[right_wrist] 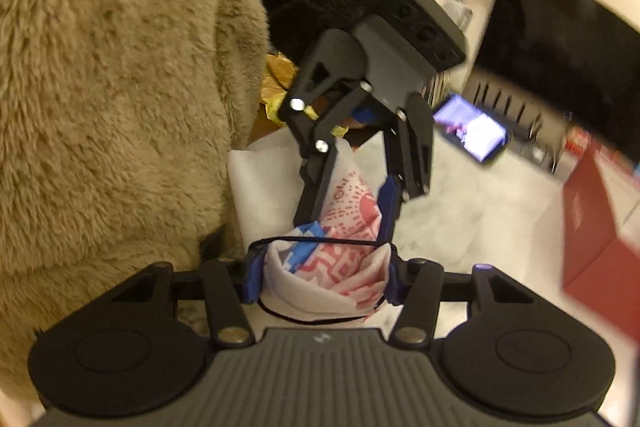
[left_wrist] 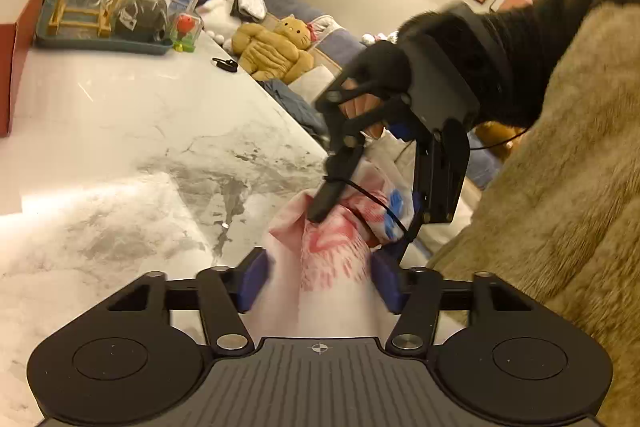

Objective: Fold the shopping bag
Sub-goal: 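Grasp the bag's top end with the left gripper while the right holds the band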

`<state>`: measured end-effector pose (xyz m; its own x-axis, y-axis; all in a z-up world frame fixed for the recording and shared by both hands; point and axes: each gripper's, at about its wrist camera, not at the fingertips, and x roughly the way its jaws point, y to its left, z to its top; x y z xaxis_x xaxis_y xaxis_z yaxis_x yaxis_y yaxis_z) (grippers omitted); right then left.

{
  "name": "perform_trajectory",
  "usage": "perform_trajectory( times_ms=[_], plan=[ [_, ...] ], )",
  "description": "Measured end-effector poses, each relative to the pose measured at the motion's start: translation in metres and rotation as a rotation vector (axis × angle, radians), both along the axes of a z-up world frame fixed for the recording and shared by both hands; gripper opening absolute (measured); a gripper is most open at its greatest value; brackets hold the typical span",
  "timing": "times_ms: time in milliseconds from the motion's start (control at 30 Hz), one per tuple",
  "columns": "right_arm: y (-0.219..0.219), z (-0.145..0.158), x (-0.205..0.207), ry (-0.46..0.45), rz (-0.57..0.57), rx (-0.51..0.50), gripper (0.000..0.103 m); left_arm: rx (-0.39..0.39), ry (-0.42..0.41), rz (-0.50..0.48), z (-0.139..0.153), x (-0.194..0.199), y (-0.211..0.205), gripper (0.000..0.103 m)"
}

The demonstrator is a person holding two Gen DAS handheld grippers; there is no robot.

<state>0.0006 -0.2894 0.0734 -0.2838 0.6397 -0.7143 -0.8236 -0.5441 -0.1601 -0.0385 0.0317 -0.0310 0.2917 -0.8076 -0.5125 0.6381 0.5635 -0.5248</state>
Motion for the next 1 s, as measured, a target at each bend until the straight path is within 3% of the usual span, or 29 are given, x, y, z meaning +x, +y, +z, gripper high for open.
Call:
perform_trajectory(
  times_ms=[133,200,267,333,400,433,467,500,533,567,667,733,900,1000],
  plan=[
    [0.008,0.004,-0.010,-0.083,0.063,0.047,0.051,-0.017,0.047,-0.008,0.006,0.007,0.010,0.069],
    [0.008,0.007,-0.014,-0.120,0.081,0.076,0.050,0.014,0.051,-0.024,0.006,0.005,0.011,0.078],
    [0.007,0.009,-0.021,-0.180,0.138,0.100,0.049,0.049,0.046,-0.084,0.008,0.004,0.004,0.079],
    [0.010,0.010,-0.028,-0.233,0.208,0.104,0.049,0.033,0.056,-0.150,0.012,0.010,-0.006,0.079],
    [0.013,0.013,-0.030,-0.255,0.243,0.106,0.049,0.034,0.024,-0.187,0.019,0.010,-0.015,0.078],
    [0.015,0.015,-0.029,-0.252,0.239,0.101,0.049,0.080,-0.009,-0.194,0.023,0.008,-0.021,0.078],
    [0.017,0.015,-0.028,-0.256,0.241,0.092,0.049,0.132,-0.029,-0.211,0.026,0.008,-0.028,0.070],
    [0.022,0.013,-0.026,-0.261,0.248,0.072,0.049,0.175,-0.030,-0.211,0.028,0.006,-0.032,0.049],
    [0.024,0.011,-0.025,-0.263,0.253,0.057,0.048,0.217,-0.030,-0.211,0.030,0.004,-0.035,0.041],
    [0.026,0.010,-0.023,-0.264,0.257,0.046,0.049,0.242,-0.015,-0.229,0.031,0.003,-0.041,0.026],
    [0.033,0.012,-0.015,-0.164,0.210,-0.004,0.050,0.287,-0.035,-0.247,0.040,-0.010,-0.051,0.022],
    [0.039,0.012,-0.007,-0.065,0.140,-0.036,0.052,0.253,-0.068,-0.160,0.046,-0.016,-0.048,0.021],
    [0.048,0.024,0.033,0.235,-0.116,-0.030,0.056,0.191,-0.193,-0.049,0.058,-0.043,-0.032,0.021],
    [0.051,0.032,0.048,0.331,-0.216,-0.002,0.056,0.171,-0.272,0.020,0.070,-0.056,-0.025,0.021]
  ],
)
